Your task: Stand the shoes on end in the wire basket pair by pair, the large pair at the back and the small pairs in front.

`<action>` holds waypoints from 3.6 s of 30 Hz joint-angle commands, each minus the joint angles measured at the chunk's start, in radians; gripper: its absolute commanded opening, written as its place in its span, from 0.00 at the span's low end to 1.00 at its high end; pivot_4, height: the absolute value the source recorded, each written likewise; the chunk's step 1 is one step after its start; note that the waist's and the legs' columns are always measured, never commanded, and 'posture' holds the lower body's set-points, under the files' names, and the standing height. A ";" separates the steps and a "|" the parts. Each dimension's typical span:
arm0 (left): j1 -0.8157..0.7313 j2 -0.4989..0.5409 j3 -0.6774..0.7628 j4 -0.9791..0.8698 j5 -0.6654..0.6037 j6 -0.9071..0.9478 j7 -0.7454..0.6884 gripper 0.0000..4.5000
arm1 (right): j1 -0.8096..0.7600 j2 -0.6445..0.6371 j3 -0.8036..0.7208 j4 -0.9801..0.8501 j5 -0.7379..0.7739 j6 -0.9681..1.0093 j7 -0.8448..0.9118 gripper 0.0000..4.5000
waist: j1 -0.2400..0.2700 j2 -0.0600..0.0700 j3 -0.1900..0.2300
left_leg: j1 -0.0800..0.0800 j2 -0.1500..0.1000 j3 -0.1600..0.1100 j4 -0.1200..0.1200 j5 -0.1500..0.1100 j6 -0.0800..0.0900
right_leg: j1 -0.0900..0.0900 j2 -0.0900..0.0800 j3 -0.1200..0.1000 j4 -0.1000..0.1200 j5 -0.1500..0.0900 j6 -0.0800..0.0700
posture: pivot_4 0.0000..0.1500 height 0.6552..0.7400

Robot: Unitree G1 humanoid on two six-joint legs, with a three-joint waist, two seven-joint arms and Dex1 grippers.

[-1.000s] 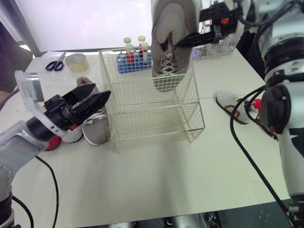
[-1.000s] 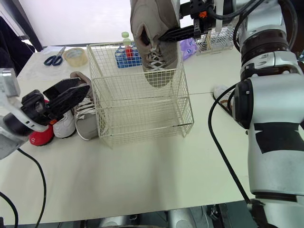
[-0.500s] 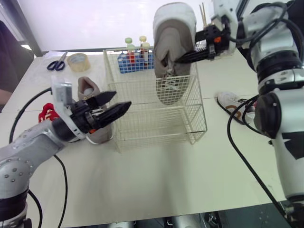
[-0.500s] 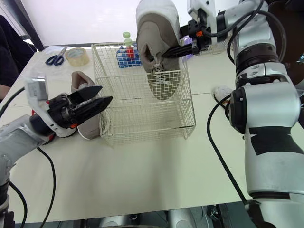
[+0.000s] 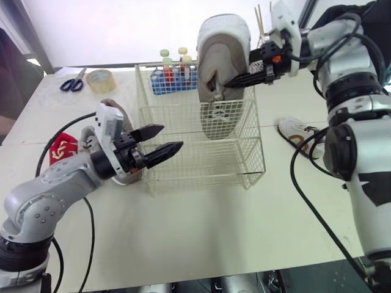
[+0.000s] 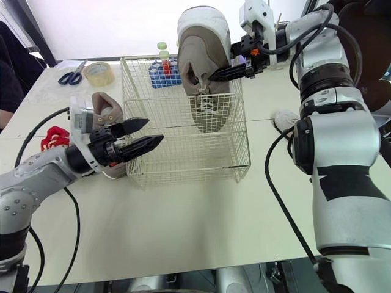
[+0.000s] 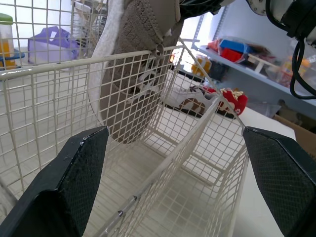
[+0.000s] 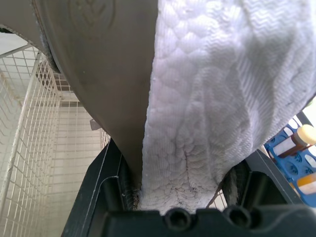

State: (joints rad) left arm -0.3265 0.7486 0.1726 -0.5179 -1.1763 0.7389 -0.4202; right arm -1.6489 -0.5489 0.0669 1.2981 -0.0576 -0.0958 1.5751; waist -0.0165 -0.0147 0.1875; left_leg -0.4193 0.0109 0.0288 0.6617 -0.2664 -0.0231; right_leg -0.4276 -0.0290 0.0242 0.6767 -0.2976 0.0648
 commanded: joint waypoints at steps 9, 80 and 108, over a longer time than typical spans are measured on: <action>-0.006 -0.018 0.025 -0.023 0.008 0.019 -0.016 1.00 | 0.023 -0.023 -0.004 -0.035 -0.009 0.042 0.005 0.95 | -0.001 0.000 0.000 | 0.003 0.000 0.000 0.004 -0.002 0.005 | 0.002 0.000 0.000 0.007 0.000 0.000 | 1.00 1.00; -0.949 -0.035 -0.176 1.826 1.138 -0.347 -0.166 1.00 | 0.623 -0.107 -0.020 -1.485 0.619 0.641 -0.270 0.99 | 0.002 -0.004 -0.001 | 0.001 0.001 0.000 0.008 -0.004 0.007 | -0.001 0.000 -0.004 0.010 0.000 0.000 | 1.00 1.00; -1.095 -0.060 0.157 1.784 1.021 -0.467 0.031 0.01 | 0.627 -0.120 -0.005 -1.457 0.583 0.613 -0.277 1.00 | 0.006 -0.007 0.000 | -0.007 0.001 -0.002 0.022 -0.005 0.010 | -0.003 0.000 -0.006 0.015 0.002 0.004 | 1.00 1.00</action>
State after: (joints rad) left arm -1.3331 0.6460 0.2837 1.3529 -0.1065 0.3353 -0.3770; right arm -1.0199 -0.6575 0.0763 -0.1509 0.5232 0.5248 1.3051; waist -0.0109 -0.0212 0.1875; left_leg -0.4266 0.0116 0.0269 0.6835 -0.2716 -0.0133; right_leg -0.4308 -0.0292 0.0178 0.6919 -0.2952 0.0691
